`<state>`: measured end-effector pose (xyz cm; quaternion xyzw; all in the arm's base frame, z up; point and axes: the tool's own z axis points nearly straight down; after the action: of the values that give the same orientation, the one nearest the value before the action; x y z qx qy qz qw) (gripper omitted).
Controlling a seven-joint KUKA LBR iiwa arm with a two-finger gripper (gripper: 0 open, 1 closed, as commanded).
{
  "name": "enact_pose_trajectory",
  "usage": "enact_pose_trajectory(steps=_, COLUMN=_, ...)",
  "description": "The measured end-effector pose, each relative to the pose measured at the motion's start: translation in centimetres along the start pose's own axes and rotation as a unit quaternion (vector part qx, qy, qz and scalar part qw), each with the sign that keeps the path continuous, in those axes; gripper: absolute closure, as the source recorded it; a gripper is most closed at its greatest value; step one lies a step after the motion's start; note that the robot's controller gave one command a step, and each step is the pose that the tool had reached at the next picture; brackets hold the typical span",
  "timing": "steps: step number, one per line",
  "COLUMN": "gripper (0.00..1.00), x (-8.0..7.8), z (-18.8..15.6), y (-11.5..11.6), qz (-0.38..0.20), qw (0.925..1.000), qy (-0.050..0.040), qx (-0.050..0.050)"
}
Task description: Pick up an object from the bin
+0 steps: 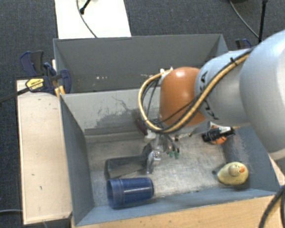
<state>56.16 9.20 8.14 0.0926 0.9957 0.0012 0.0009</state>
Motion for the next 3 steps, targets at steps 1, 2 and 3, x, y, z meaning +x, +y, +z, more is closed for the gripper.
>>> enact_pose_trajectory(steps=1, gripper=0.00, x=1.9, z=0.5, y=2.2, qz=-0.019, qw=0.9998, qy=-0.0042, qx=0.001)
enact_pose_trajectory(steps=2, gripper=1.00, x=0.8, z=0.4, y=4.3, qz=-0.052, qw=0.9986, qy=-0.0038, qx=-0.001)
enact_pose_trajectory(steps=3, gripper=1.00, x=0.8, z=0.4, y=4.3, qz=-0.052, qw=0.9986, qy=-0.0038, qx=-0.001)
